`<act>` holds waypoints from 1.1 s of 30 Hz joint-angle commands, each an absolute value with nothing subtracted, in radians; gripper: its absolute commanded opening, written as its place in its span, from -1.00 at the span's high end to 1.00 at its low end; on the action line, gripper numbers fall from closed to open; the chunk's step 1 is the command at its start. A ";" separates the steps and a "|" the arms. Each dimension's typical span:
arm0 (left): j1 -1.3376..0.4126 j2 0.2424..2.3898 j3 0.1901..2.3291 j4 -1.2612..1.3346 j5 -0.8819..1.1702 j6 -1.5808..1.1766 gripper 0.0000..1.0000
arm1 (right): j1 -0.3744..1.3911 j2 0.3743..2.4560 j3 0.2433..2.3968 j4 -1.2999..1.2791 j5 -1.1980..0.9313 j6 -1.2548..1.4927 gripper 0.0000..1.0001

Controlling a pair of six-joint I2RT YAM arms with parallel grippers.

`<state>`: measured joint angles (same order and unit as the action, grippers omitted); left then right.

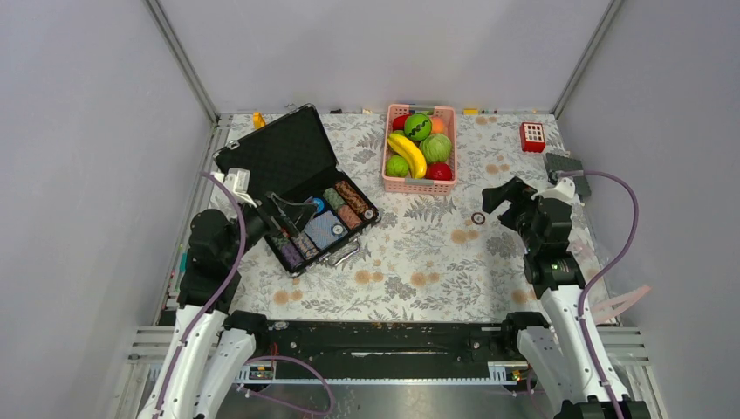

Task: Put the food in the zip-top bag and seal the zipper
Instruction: Move the bin to the center of the board.

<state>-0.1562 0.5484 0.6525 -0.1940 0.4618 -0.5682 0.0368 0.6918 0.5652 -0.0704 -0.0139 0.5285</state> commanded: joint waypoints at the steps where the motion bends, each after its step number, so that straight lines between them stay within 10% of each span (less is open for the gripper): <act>1: -0.153 0.547 0.635 -0.118 0.502 -0.558 -0.97 | 0.034 0.706 0.547 0.057 -0.095 0.493 -0.97; 16: -0.155 0.639 0.622 -0.106 0.494 -0.585 -0.97 | 0.073 1.482 1.099 -0.095 -0.121 0.497 -0.99; 33: -0.157 0.660 0.614 -0.107 0.484 -0.580 -0.98 | 0.163 1.841 1.268 -0.166 -0.031 0.500 0.16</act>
<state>-0.1562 0.6529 0.6235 -0.1623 0.4717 -0.5808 0.1459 1.8778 1.3060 -0.1780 -0.0448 0.4881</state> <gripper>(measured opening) 0.985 0.490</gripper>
